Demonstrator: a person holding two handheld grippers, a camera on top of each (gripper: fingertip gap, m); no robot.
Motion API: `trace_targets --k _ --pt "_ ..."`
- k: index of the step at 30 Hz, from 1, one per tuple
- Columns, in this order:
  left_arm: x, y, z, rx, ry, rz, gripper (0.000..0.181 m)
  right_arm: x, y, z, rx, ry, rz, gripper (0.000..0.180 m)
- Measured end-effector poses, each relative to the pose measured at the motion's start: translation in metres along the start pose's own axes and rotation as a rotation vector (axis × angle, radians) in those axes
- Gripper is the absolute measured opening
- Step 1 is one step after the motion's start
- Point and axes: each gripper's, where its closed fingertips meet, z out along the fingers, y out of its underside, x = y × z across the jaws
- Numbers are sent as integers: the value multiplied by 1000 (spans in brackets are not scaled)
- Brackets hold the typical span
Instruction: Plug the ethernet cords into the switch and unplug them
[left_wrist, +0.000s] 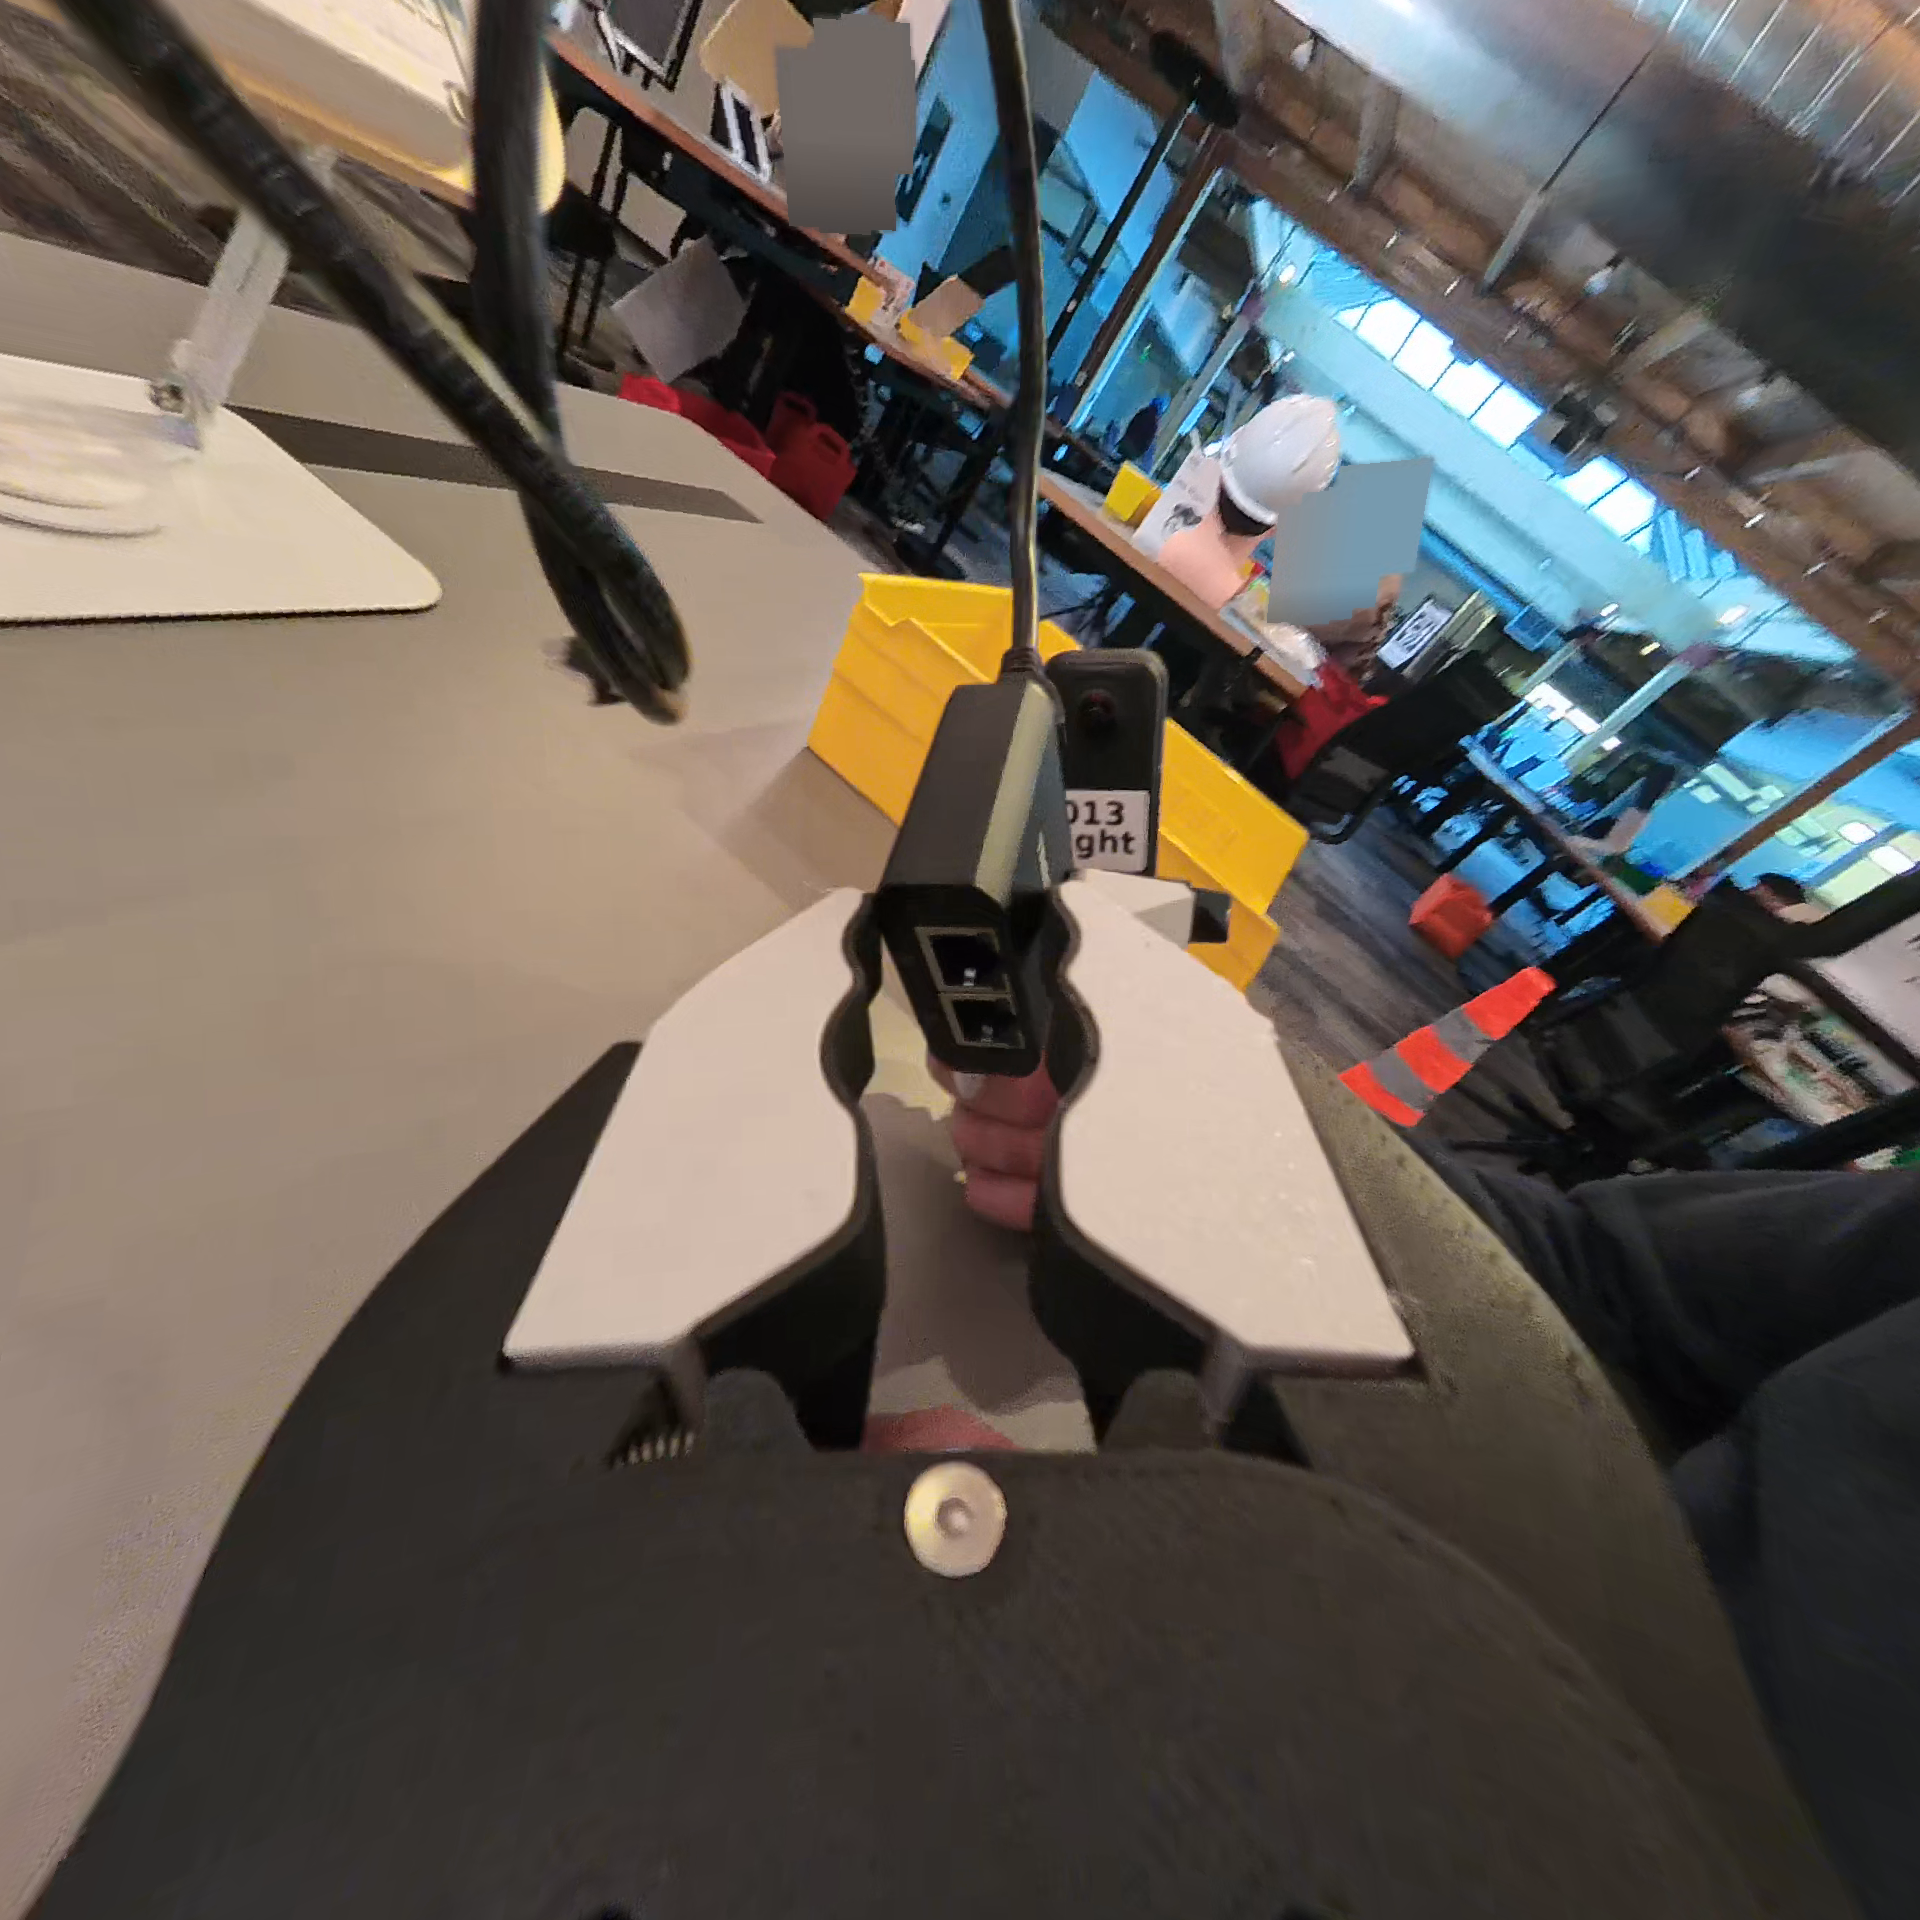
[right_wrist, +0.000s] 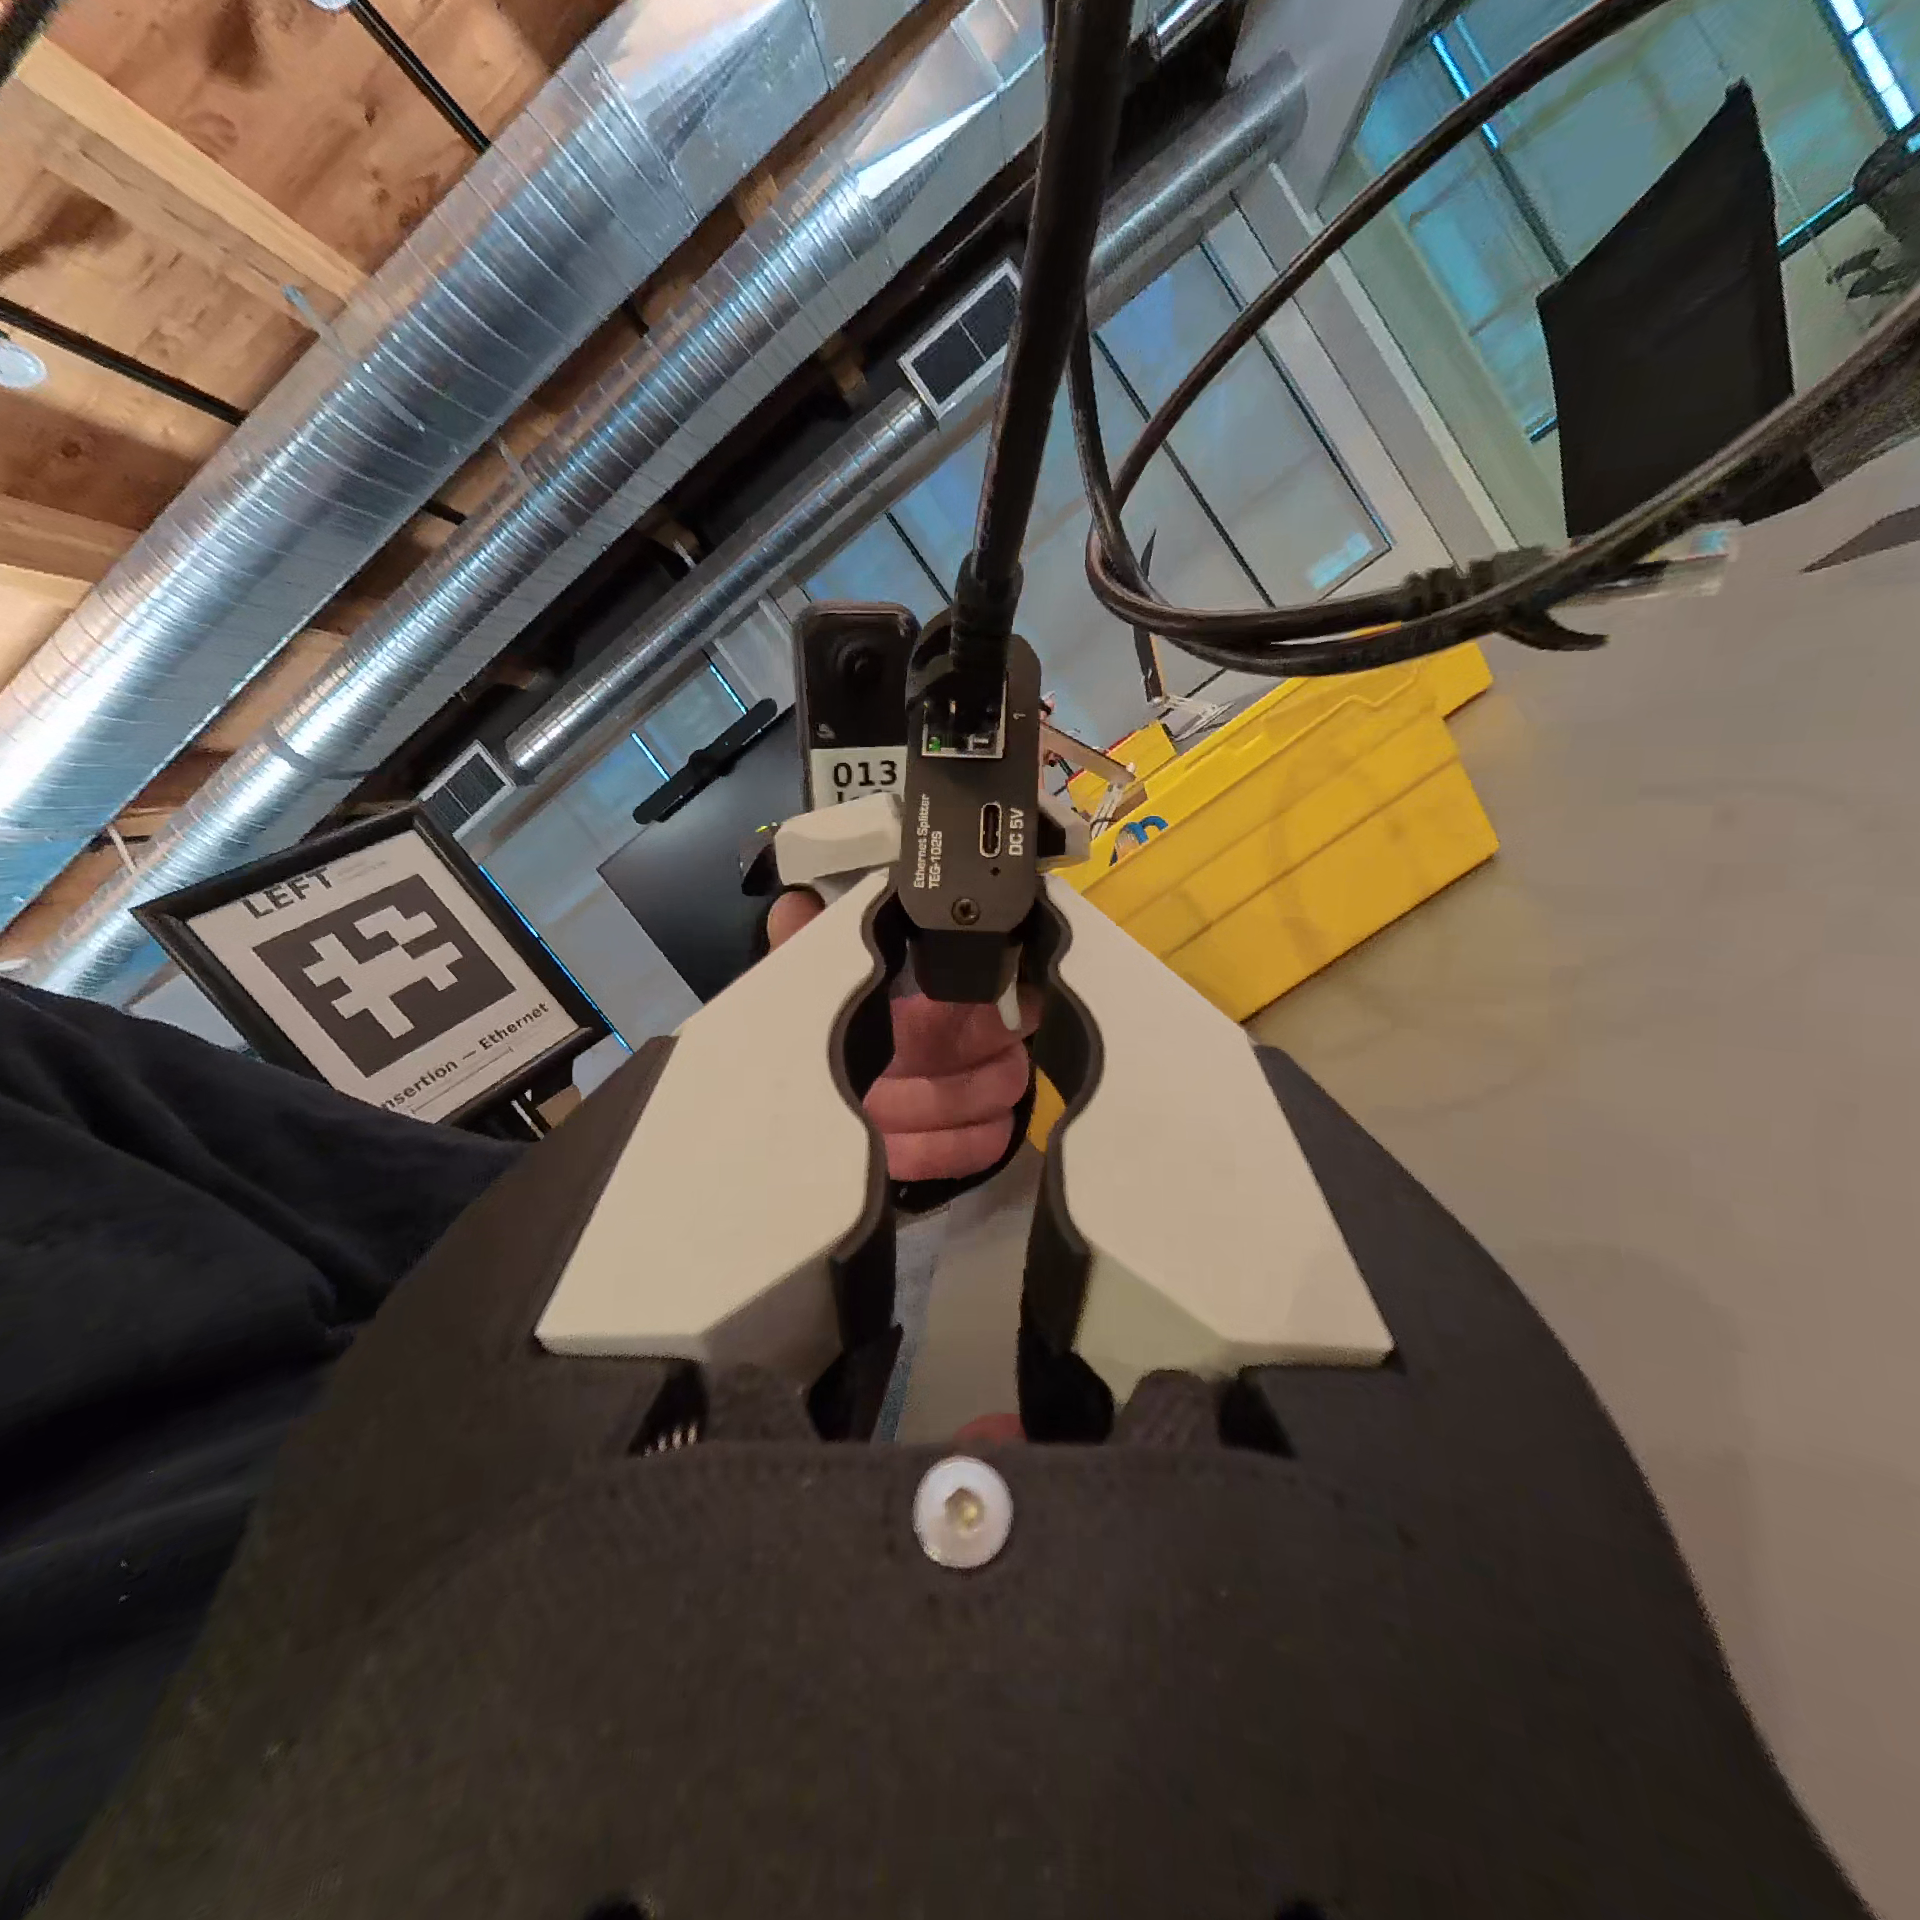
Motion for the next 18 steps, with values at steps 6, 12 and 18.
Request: trace_targets --k 6,12,18 --pt "-4 -6 -9 4 -9 -56 23 4 14 -3 -123 77 -97 54" --pt "-8 -11 -27 -33 -54 -108 23 -17 22 -20 -347 188 -628 46" --pt "-15 -2 -21 13 -63 -299 23 -12 19 -10 -504 404 -999 81"
